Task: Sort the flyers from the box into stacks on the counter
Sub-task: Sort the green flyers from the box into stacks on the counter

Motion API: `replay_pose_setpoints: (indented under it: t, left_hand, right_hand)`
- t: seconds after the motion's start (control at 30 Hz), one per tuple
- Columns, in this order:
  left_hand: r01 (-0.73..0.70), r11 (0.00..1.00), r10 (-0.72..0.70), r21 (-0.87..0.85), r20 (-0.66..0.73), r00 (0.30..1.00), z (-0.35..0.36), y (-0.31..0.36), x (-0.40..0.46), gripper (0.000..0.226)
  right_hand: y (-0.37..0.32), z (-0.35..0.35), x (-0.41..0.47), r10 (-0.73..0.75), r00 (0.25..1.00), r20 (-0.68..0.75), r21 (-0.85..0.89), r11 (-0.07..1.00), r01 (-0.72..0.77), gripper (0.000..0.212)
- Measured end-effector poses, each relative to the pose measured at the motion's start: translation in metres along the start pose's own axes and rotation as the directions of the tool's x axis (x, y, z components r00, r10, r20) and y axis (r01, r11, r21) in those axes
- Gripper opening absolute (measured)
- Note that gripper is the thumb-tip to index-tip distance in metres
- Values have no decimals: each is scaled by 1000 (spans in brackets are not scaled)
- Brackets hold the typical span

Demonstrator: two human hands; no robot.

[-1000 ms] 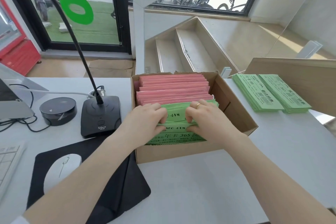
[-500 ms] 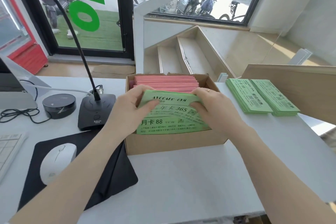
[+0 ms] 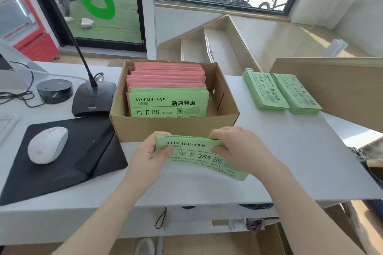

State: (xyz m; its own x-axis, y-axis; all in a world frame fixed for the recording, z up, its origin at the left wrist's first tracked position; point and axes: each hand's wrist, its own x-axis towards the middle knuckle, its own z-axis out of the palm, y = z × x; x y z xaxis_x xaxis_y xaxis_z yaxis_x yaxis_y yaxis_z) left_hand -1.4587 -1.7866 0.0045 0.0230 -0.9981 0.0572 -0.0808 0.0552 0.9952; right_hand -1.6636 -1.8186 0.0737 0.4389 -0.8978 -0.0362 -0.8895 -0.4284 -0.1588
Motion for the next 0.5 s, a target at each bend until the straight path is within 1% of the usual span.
replay_pose_setpoints:
  t: [0.07, 0.17, 0.23, 0.27, 0.3, 0.33, 0.37, 0.4, 0.43, 0.47, 0.5]
  left_hand:
    - [55, 998, -55, 39, -21, 998, 5, -15, -7, 28]
    - [100, 992, -105, -73, -62, 993, 9, -20, -16, 23]
    - [92, 993, -96, -80, -57, 994, 9, -20, -20, 17]
    - [85, 993, -89, -82, -52, 995, 8, -20, -22, 15]
    - [77, 993, -82, -88, -52, 995, 8, -20, -23, 14]
    - [69, 993, -75, -94, -54, 996, 9, -21, -24, 14]
    - [65, 992, -71, -104, -56, 996, 9, -21, -25, 14]
    - [63, 991, -70, -118, -62, 996, 10, -21, -26, 14]
    - [60, 990, -69, -131, -68, 995, 12, -21, -27, 14]
    - [57, 989, -67, -139, -73, 995, 13, -21, -27, 16]
    - [51, 988, -62, -146, -73, 995, 14, -22, -28, 17]
  right_hand:
    - [5, 19, -1, 2, 1000, 9, 18, 1000, -2, 22]
    - [17, 28, -8, 31, 997, -64, 113, 993, -24, 19]
    - [30, 32, -18, 89, 987, -135, 256, 965, -52, 15]
    - [37, 34, -23, 154, 975, -160, 369, 925, -86, 13]
    - [44, 38, -29, 243, 955, -168, 518, 846, -124, 13]
    - [50, 41, -34, 336, 933, -133, 687, 709, -158, 19]
    - [55, 45, -39, 394, 917, -69, 830, 532, -166, 27]
    - [59, 51, -43, 411, 912, -11, 918, 366, -154, 34]
    - [61, 57, -45, 408, 913, 19, 959, 250, -132, 38]
    - [62, 62, -47, 396, 918, 37, 978, 176, -115, 39]
    - [61, 66, -48, 377, 925, 45, 986, 132, -102, 38]
